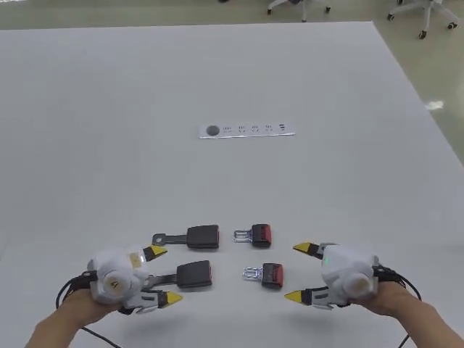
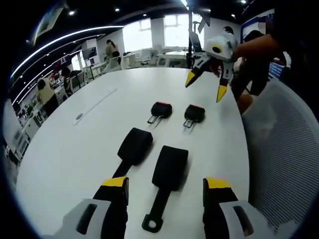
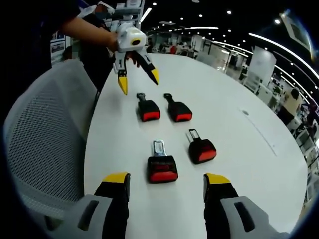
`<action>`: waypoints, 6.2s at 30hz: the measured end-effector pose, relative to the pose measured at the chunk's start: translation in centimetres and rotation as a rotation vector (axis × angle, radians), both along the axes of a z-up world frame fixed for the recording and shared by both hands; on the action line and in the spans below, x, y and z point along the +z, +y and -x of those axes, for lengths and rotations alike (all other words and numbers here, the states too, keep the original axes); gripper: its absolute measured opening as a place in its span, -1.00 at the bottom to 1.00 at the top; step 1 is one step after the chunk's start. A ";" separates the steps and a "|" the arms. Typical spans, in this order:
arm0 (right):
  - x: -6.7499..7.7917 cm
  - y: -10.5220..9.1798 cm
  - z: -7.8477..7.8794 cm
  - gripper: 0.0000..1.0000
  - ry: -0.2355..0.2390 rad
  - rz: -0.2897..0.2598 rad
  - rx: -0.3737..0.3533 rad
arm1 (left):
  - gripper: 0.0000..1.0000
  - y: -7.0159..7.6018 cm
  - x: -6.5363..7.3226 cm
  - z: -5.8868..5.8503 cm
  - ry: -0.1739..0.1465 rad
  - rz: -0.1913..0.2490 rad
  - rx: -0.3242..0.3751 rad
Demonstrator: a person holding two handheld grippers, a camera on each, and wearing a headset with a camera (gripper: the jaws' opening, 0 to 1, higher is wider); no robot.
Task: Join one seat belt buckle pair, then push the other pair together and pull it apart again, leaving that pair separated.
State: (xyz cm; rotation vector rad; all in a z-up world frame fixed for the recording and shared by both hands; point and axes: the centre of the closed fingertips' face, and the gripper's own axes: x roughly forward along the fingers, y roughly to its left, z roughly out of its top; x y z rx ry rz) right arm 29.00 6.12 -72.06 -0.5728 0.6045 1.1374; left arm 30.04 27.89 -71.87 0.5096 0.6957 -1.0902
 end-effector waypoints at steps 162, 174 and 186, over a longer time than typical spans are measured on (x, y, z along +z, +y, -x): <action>-5.1 11.1 -1.3 -0.46 0.139 0.092 0.219 | -0.41 -1.4 -5.7 -0.2 0.148 -0.239 -0.253; -5.6 11.2 -1.2 -0.47 0.150 0.100 0.213 | -0.42 -1.5 -5.5 -0.2 0.150 -0.234 -0.248; -5.5 11.3 -1.2 -0.47 0.153 0.105 0.216 | -0.42 -1.5 -5.5 -0.2 0.151 -0.236 -0.245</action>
